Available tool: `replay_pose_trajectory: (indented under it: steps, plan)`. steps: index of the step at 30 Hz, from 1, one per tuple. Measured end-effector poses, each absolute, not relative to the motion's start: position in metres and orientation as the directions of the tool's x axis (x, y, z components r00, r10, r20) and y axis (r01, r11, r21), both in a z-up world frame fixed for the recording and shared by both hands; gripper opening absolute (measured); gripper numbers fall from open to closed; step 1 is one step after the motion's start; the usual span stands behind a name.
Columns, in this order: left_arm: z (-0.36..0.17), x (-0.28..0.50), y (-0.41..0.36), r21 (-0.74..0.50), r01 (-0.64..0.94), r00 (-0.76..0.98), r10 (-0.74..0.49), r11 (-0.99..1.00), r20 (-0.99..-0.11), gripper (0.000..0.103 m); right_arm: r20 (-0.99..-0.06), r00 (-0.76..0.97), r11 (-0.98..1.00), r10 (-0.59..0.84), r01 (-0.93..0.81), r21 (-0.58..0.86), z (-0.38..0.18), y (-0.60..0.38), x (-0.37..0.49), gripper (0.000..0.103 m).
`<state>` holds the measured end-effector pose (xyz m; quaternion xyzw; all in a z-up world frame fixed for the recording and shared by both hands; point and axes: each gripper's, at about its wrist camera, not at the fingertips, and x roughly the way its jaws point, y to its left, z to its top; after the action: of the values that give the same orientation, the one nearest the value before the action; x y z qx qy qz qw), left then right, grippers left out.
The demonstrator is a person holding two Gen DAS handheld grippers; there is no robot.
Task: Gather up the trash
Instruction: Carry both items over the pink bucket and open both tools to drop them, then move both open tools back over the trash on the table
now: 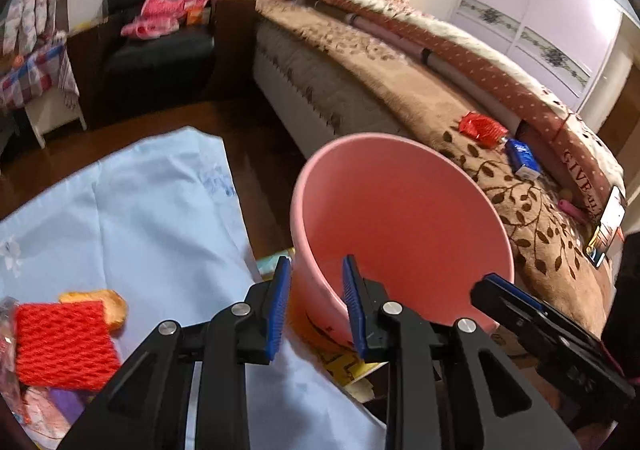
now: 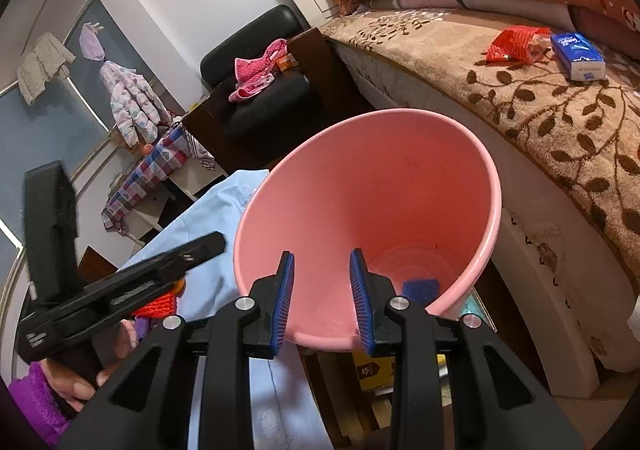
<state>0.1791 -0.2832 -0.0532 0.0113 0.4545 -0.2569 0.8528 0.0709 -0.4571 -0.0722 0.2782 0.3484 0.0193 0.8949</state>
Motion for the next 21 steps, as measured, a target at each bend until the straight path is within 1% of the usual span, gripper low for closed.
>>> replay_pose_trajectory:
  steps: [2,5,8,12,16,21]
  plan:
    - [-0.060,0.184,-0.289,-0.232,0.436,0.417,-0.424,0.869,-0.804,0.026,-0.613,0.758,0.848,0.221,0.162,0.505,-0.070,-0.455,0.068,0.029]
    - [-0.071,0.189,-0.296,-0.213,0.411,0.389,-0.382,0.886,-0.838,0.021,-0.611,0.764,0.851,0.209,0.166,0.499,-0.067,-0.455,0.064,0.029]
    - [-0.070,0.187,-0.301,-0.170,0.420,0.405,-0.352,0.891,-0.844,0.020,-0.610,0.766,0.847,0.204,0.174,0.502,-0.067,-0.456,0.059,0.029]
    - [-0.068,0.181,-0.300,-0.115,0.421,0.428,-0.309,0.900,-0.849,0.016,-0.606,0.769,0.842,0.204,0.178,0.509,-0.067,-0.458,0.054,0.029]
    - [-0.063,0.183,-0.287,-0.121,0.395,0.423,-0.297,0.911,-0.856,0.012,-0.603,0.767,0.840,0.219,0.165,0.516,-0.067,-0.454,0.055,0.029]
    - [-0.062,0.181,-0.278,-0.120,0.391,0.432,-0.297,0.913,-0.852,0.012,-0.604,0.760,0.847,0.240,0.139,0.512,-0.067,-0.446,0.059,0.029]
